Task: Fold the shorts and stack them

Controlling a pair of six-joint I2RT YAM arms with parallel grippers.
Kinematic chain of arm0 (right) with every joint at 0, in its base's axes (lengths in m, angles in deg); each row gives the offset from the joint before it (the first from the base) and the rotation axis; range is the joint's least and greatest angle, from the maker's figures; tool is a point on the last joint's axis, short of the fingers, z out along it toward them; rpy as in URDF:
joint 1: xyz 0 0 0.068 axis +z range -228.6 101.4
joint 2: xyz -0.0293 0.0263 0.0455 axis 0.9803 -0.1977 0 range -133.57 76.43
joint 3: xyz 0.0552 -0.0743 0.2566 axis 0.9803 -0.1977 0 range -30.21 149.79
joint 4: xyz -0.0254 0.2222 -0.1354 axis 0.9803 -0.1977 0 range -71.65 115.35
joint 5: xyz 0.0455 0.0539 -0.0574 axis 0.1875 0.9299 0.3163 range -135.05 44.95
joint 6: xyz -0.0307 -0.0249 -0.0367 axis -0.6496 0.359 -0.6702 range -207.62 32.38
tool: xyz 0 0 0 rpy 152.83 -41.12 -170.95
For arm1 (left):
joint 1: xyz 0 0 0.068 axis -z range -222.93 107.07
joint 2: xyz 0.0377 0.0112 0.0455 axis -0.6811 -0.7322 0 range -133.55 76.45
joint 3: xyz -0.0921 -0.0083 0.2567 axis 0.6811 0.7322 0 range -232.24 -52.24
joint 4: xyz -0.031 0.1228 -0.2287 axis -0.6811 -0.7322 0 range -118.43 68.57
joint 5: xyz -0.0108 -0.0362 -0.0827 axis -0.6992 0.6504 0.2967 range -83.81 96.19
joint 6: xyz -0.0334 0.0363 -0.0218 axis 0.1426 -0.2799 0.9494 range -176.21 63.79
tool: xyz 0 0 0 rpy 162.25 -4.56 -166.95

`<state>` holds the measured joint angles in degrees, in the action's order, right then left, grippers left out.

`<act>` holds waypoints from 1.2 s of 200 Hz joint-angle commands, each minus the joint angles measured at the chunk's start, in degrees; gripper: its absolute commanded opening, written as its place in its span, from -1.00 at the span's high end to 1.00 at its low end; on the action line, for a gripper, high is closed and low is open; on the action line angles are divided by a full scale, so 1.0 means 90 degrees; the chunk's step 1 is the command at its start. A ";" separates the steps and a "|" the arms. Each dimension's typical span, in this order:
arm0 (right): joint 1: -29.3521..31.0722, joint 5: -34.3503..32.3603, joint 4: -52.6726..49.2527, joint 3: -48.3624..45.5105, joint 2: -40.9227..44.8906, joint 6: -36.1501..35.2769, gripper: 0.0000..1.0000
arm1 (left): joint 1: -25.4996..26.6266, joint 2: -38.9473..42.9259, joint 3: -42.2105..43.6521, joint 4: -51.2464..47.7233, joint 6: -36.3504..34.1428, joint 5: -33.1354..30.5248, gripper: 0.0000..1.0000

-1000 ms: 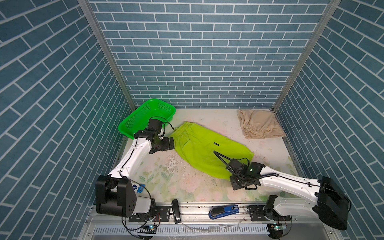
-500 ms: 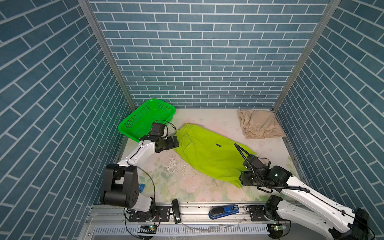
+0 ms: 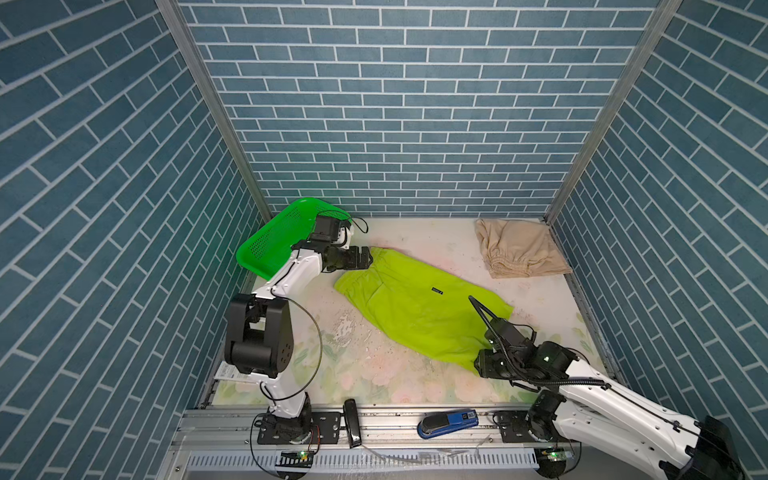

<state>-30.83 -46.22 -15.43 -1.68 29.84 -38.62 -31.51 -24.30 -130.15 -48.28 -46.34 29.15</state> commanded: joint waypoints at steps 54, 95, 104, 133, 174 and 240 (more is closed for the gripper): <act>-0.0017 0.0201 0.0084 0.0366 -0.0334 -0.0263 1.00 | 0.0294 -0.1152 -0.0180 -0.0239 -0.0406 -0.0900 -0.99; -0.0005 0.1448 -0.1287 0.0733 -0.0006 0.0190 1.00 | 0.0112 -0.1352 -0.0249 -0.0372 -0.0500 -0.1617 -0.99; -0.0005 0.1619 -0.1512 0.0736 0.0018 0.0266 1.00 | 0.0071 -0.1381 -0.0259 -0.0376 -0.0506 -0.1701 -0.99; -0.0005 0.1683 -0.1902 0.0685 -0.0015 0.0339 1.00 | -0.0009 -0.1466 -0.0313 -0.0366 -0.0573 -0.1732 -0.99; -0.0005 0.1473 -0.2091 0.0657 -0.0351 0.0448 -0.23 | -0.0009 -0.1503 -0.0312 -0.0426 -0.0593 -0.1699 -0.99; -0.0088 -0.0400 -0.2126 0.1953 -0.0326 0.0010 -0.51 | -0.0009 -0.0967 -0.0959 -0.1312 -0.0247 -0.1541 -0.99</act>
<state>-30.85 -38.83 -33.64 14.04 26.87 -37.09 -31.55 -36.34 -135.59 -55.58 -49.97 14.53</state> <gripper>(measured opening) 0.742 0.996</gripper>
